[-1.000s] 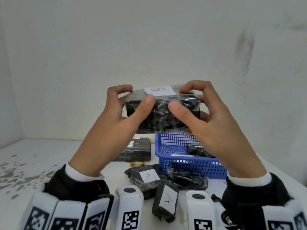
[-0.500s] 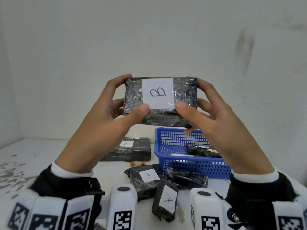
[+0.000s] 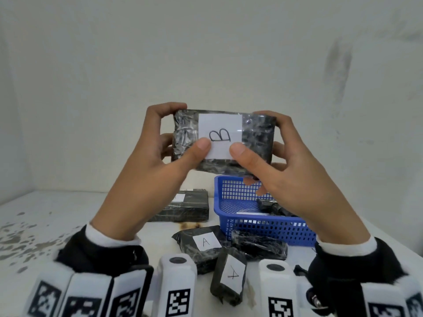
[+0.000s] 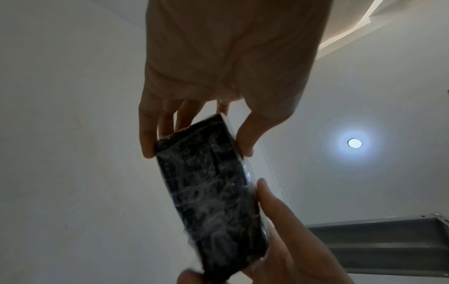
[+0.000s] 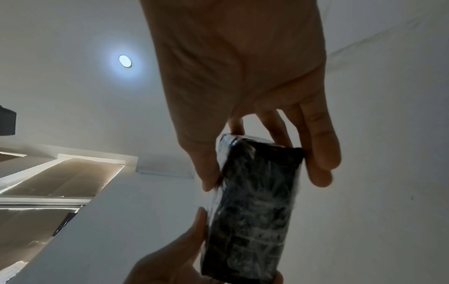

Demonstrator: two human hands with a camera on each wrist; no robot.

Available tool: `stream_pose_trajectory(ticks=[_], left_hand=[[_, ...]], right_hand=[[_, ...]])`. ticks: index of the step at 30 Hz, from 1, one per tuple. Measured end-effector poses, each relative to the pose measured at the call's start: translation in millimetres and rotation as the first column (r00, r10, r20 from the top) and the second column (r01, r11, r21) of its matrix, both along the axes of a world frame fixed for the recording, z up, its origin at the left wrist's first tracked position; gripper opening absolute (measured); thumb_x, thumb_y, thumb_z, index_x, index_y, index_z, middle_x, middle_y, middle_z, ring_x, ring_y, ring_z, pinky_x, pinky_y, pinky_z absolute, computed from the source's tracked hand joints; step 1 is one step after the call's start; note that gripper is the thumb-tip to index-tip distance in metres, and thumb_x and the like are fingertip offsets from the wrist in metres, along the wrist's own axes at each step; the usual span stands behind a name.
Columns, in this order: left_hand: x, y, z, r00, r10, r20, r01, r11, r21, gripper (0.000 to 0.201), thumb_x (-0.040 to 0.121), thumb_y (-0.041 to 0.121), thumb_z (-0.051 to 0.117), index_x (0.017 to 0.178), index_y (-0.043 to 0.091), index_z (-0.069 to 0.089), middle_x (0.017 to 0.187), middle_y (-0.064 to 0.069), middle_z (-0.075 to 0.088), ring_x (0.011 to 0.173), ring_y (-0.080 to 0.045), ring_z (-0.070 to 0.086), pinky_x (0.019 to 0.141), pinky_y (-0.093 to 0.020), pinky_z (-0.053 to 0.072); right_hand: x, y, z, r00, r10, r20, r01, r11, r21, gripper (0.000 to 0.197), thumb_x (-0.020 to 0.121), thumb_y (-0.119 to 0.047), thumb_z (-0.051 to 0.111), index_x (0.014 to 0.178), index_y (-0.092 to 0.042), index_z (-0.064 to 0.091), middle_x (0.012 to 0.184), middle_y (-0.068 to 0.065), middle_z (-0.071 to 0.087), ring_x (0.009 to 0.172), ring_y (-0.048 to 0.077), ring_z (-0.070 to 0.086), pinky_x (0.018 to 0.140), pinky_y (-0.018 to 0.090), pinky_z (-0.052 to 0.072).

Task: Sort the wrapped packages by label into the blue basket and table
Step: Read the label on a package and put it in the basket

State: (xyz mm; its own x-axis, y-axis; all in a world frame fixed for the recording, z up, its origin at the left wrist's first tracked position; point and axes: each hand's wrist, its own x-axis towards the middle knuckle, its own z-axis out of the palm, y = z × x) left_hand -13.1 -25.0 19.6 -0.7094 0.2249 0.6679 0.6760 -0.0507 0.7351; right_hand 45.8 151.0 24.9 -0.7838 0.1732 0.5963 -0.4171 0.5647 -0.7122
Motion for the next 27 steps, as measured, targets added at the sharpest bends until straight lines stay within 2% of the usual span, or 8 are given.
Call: stream_pose_trajectory(ticks=[3,5,8,11,13,17,23,27], left_hand=[[0.3,-0.8,0.4,1.000,-0.003,-0.010,0.003,1.000,-0.022,0.055,0.067,0.059,0.064,0.118,0.053,0.044,0.097,0.004,0.075,0.093,-0.017,0.070,0.097,-0.048,0.049],[1.5,-1.1,1.2,1.000,-0.017,-0.009,0.017,1.000,-0.021,0.045,0.078,0.049,0.061,0.120,0.049,0.046,0.093,0.003,0.075,0.092,-0.019,0.070,0.100,-0.052,0.046],[1.4,-2.3,1.8,1.000,-0.022,0.000,0.022,1.000,-0.012,0.040,0.081,0.043,0.055,0.120,0.048,0.047,0.093,0.002,0.076,0.092,-0.022,0.070,0.100,-0.055,0.045],[2.3,-3.9,3.6,0.999,-0.039,0.002,0.039,0.999,-0.009,0.038,0.088,0.042,0.056,0.124,0.044,0.047,0.094,0.000,0.076,0.090,-0.025,0.070,0.100,-0.056,0.045],[3.3,-4.9,4.2,0.999,-0.042,0.008,0.042,0.999,0.012,0.035,0.093,0.036,0.059,0.127,0.040,0.048,0.092,0.001,0.076,0.085,-0.018,0.070,0.099,-0.053,0.047],[2.7,-5.3,3.1,0.999,-0.031,0.011,0.031,1.000,-0.002,0.046,0.090,0.045,0.057,0.135,0.044,0.045,0.095,0.008,0.073,0.082,-0.004,0.066,0.090,-0.043,0.055],[0.6,-0.8,1.0,0.999,-0.009,0.039,0.010,1.000,-0.015,0.048,0.087,0.055,0.057,0.133,0.042,0.050,0.104,0.004,0.067,0.078,-0.003,0.068,0.085,-0.042,0.058],[-0.9,1.6,-0.9,0.999,0.012,0.034,-0.011,0.999,-0.032,0.047,0.079,0.060,0.053,0.124,0.046,0.053,0.107,0.009,0.067,0.079,-0.007,0.069,0.082,-0.040,0.059]], right_hand=[[3.3,-2.3,2.4,0.999,-0.015,0.031,0.016,1.000,-0.020,0.050,0.071,-0.068,0.063,0.116,-0.052,0.046,0.097,-0.011,0.072,0.052,0.015,0.070,0.050,0.016,0.050],[4.4,-2.8,2.6,1.000,-0.014,0.026,0.015,0.999,-0.042,0.050,0.073,-0.065,0.064,0.117,-0.047,0.049,0.094,-0.008,0.072,0.045,0.009,0.064,0.043,0.011,0.043],[3.2,-2.0,2.6,1.000,-0.003,0.004,0.003,0.998,-0.063,0.051,0.075,-0.060,0.067,0.122,-0.047,0.051,0.097,-0.003,0.072,0.044,0.004,0.058,0.043,0.011,0.043],[2.2,-0.1,2.4,0.999,0.039,0.000,-0.039,0.995,-0.094,0.060,0.075,-0.060,0.065,0.131,-0.052,0.045,0.102,-0.003,0.072,0.045,0.011,0.060,0.046,0.013,0.045],[2.6,0.4,2.5,0.998,0.063,-0.016,-0.065,0.990,-0.127,0.065,0.074,-0.059,0.066,0.133,-0.057,0.038,0.105,-0.002,0.071,0.047,0.013,0.062,0.048,0.015,0.047],[1.9,0.8,3.0,0.996,0.064,-0.054,-0.072,0.984,-0.163,0.056,0.072,-0.063,0.062,0.125,-0.053,0.046,0.098,0.002,0.073,0.047,0.014,0.061,0.046,0.021,0.046],[1.4,3.9,4.5,0.998,0.062,-0.027,-0.066,0.983,-0.169,0.034,0.078,-0.064,0.053,0.106,-0.045,0.056,0.082,-0.008,0.071,0.049,0.021,0.062,0.046,0.027,0.045],[0.3,4.3,4.6,0.999,0.032,-0.019,-0.034,0.989,-0.143,0.030,0.080,-0.066,0.053,0.100,-0.043,0.053,0.083,-0.008,0.072,0.044,0.022,0.062,0.044,0.022,0.043]])
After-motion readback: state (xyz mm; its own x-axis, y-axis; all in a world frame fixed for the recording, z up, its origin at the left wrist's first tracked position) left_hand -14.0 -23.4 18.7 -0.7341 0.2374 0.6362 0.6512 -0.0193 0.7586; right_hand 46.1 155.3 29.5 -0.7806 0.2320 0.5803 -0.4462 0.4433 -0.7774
